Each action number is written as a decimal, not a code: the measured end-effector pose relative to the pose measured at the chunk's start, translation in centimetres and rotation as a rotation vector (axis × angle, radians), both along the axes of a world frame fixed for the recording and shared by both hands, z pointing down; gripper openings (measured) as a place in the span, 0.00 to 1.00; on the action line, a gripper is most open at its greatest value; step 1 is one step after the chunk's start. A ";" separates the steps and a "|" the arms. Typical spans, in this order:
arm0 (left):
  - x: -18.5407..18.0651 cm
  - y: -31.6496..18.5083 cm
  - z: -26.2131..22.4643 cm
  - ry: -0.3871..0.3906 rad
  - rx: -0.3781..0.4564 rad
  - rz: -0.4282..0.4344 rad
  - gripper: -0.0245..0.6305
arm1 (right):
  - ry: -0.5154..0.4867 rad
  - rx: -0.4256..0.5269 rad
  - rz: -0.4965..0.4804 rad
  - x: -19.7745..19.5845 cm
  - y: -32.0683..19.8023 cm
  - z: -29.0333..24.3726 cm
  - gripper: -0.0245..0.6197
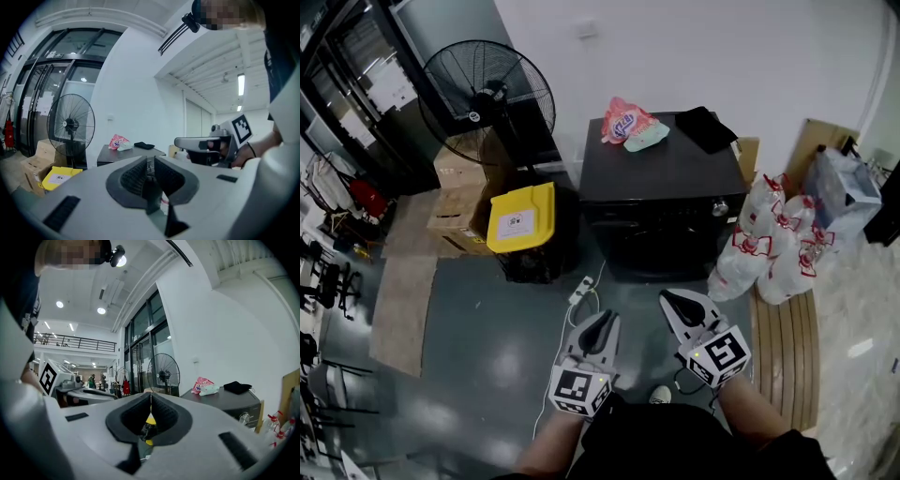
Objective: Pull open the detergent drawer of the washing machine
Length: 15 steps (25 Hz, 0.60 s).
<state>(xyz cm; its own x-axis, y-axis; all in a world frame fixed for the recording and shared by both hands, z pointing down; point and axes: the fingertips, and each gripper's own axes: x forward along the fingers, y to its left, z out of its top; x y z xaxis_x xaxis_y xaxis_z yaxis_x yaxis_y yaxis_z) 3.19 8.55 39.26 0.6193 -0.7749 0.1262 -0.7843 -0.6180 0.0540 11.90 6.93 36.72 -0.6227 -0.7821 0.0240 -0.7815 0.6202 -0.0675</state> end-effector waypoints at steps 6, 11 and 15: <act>-1.2 -0.9 -0.1 0.021 0.008 0.006 0.30 | -0.062 -0.023 0.021 -0.6 -0.9 0.0 0.22; -3.3 -1.7 -0.6 0.026 0.024 0.009 0.38 | -0.101 -0.032 0.062 -1.8 -2.1 -0.5 0.40; -5.0 -2.7 -0.8 0.024 0.010 0.003 0.42 | -0.113 -0.048 0.074 -3.1 -3.2 -0.3 0.47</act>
<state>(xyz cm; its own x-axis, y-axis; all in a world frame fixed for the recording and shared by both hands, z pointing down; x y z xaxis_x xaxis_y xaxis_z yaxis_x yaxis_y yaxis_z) -1.80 5.86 38.48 0.6247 -0.7741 0.1030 -0.7808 -0.6213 0.0665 8.84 3.76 36.47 -0.5643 -0.8255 -0.0045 -0.8106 0.5551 -0.1864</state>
